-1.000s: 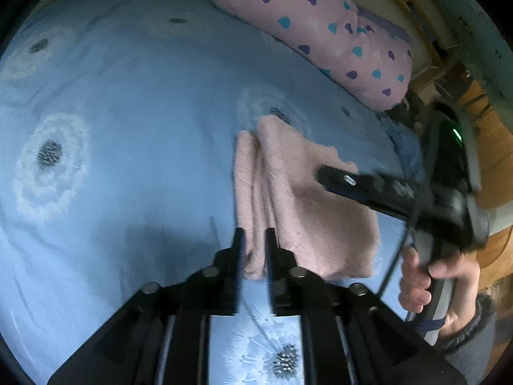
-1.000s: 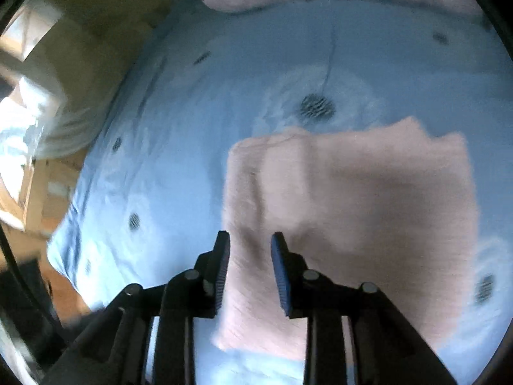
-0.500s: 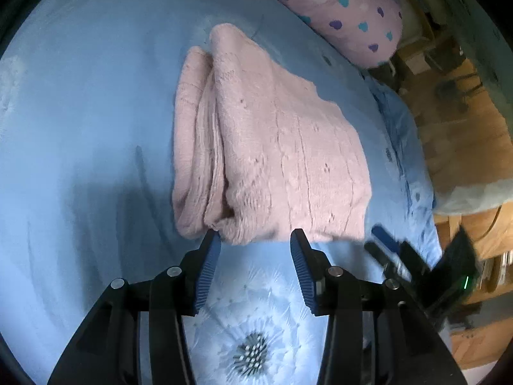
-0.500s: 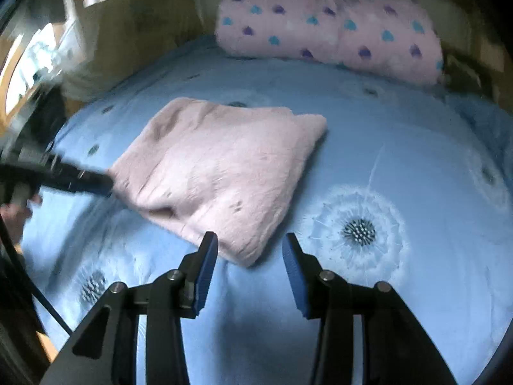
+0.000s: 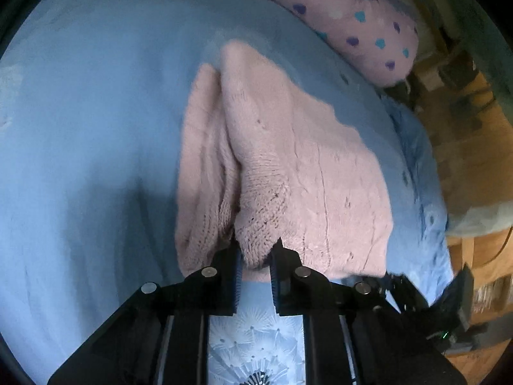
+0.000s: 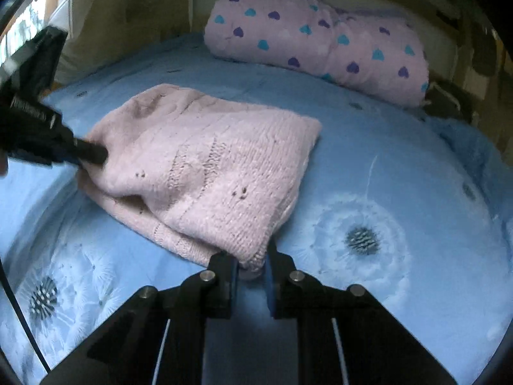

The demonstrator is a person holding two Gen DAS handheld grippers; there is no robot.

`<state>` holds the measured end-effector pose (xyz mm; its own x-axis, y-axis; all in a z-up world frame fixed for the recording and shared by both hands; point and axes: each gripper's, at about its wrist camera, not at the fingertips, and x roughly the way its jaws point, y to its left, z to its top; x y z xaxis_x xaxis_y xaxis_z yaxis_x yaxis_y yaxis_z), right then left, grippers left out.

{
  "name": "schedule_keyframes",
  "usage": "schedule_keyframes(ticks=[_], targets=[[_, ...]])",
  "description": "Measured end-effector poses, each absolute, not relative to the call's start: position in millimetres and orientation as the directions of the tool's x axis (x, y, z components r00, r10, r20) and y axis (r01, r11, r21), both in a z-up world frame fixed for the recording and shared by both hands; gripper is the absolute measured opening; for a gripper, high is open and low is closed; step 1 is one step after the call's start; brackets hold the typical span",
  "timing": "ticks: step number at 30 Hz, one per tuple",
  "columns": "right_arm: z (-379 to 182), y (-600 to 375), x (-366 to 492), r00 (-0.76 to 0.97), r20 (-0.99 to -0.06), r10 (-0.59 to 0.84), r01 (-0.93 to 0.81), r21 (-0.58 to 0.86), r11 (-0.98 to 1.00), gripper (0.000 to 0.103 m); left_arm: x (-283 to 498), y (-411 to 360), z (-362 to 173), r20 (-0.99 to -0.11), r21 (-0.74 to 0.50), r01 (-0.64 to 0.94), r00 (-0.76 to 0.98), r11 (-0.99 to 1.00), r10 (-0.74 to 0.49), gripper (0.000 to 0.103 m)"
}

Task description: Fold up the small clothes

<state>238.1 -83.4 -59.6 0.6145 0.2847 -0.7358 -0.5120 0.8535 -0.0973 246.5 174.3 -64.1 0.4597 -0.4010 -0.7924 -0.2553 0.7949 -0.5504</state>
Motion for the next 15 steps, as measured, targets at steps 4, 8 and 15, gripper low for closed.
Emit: schedule_keyframes(ticks=[4,8,15], targets=[[-56.8,-98.1,227.9,0.618,-0.744,0.255,-0.502,-0.124,0.856,0.012,240.2,200.4,-52.8,-0.773,-0.565,-0.268,0.504,0.78,-0.386,0.007],[-73.7,-108.2,225.5,0.558,-0.796,0.234,-0.48,-0.08,0.874,0.008,233.1,196.2,-59.7,-0.795,-0.541,-0.251,0.463,0.803,-0.391,0.007],[-70.5,-120.0,230.2,0.527,-0.792,0.309,-0.5,0.005,0.866,0.005,221.5,174.6,-57.8,-0.824,-0.486,-0.199,0.429,0.851,-0.37,0.008]])
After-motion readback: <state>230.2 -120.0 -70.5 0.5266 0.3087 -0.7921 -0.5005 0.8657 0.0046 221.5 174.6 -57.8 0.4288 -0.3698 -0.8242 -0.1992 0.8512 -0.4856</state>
